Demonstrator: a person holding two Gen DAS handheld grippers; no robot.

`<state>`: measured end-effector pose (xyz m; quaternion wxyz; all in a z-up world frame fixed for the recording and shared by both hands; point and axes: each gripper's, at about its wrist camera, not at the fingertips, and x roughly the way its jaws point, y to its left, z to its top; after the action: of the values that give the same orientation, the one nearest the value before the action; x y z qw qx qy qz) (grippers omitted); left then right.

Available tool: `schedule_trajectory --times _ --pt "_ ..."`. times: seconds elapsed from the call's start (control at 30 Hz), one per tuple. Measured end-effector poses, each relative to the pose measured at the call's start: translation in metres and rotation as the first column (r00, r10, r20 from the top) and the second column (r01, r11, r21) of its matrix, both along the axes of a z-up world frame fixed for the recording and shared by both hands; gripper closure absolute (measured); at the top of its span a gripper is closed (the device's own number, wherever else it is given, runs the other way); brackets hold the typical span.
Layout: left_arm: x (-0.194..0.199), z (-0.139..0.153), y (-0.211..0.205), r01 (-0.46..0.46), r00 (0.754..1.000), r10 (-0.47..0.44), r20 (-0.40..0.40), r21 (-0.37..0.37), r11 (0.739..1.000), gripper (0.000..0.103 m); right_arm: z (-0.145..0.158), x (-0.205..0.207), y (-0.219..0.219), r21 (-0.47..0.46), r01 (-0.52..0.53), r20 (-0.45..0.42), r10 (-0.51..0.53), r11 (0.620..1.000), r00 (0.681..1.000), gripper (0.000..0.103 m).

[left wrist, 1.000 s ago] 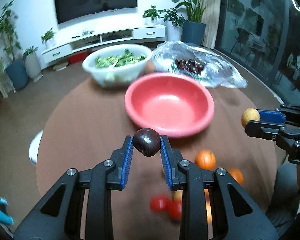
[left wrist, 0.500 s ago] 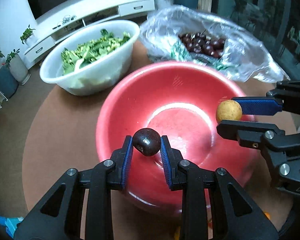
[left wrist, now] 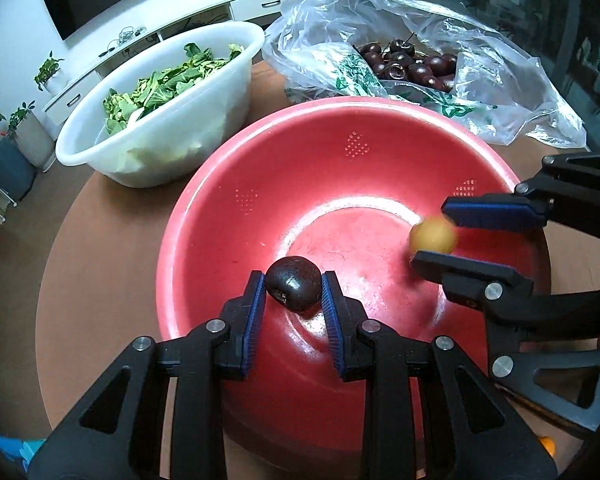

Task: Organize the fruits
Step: 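Carry the plum and longan into the red bowl and open both tools, then withdraw both tools from the red bowl back over the fruit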

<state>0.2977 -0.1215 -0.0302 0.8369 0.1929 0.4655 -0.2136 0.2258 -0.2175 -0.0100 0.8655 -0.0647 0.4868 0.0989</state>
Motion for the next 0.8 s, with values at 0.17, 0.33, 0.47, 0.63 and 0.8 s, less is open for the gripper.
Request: schedule_trajectory --times 0.17,0.33,0.47,0.63,0.8 --pt "-0.002 0.008 0.005 -0.022 1.000 0.023 0.018 -0.011 1.000 0.063 0.006 -0.006 -0.005 0.002 0.019 0.021 -0.019 1.000 1.000 0.060" --pt "-0.010 0.032 0.019 -0.044 0.998 0.048 0.042 -0.089 0.995 0.039 0.026 -0.018 -0.010 -0.007 0.043 0.078 -0.043 0.999 0.996 0.037" --pt "-0.029 0.066 0.031 -0.058 0.992 0.072 0.101 -0.143 0.988 0.025 0.049 -0.039 -0.010 0.000 0.059 0.142 -0.058 0.998 0.988 0.029" --pt "-0.079 0.109 0.058 -0.084 0.972 0.133 0.194 -0.238 0.967 0.003 0.079 -0.081 -0.002 0.013 0.088 0.214 -0.089 0.996 0.973 0.020" --pt "-0.139 0.117 0.095 -0.154 0.946 0.220 0.237 -0.270 0.951 0.001 0.097 -0.128 0.020 -0.010 0.119 0.274 -0.112 0.993 0.955 0.011"
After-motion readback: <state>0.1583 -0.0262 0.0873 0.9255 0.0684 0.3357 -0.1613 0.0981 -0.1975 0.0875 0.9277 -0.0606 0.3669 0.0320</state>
